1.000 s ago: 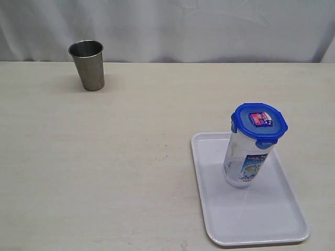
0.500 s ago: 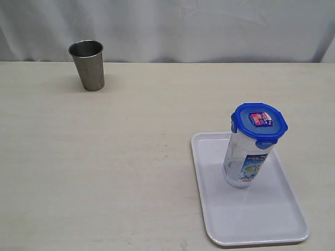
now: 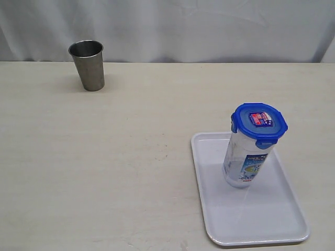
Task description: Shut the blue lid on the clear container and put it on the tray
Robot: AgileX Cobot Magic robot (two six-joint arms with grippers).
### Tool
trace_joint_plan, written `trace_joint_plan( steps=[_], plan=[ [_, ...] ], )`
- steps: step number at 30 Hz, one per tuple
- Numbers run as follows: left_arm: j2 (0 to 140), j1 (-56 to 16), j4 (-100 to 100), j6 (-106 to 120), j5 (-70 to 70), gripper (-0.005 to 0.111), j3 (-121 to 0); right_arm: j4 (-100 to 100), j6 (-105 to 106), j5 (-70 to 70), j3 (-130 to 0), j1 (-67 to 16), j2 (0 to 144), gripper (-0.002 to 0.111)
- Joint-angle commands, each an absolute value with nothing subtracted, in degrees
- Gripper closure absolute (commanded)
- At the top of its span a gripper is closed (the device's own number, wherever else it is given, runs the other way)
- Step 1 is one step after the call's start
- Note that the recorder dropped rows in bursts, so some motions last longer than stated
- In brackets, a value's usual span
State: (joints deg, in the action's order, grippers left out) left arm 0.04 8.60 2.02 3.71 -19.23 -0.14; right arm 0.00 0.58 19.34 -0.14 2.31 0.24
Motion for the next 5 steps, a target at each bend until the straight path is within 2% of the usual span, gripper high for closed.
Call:
trace_joint_plan(
  steps=[1, 5],
  plan=[
    [0.0, 8.8, 2.1, 3.4, -18.6, 0.107, 0.0, -0.6, 0.4, 19.6, 0.0, 2.5, 0.0, 0.104],
    [0.0, 8.8, 2.1, 3.4, -18.6, 0.107, 0.0, -0.6, 0.4, 19.6, 0.0, 2.5, 0.0, 0.104]
  ],
)
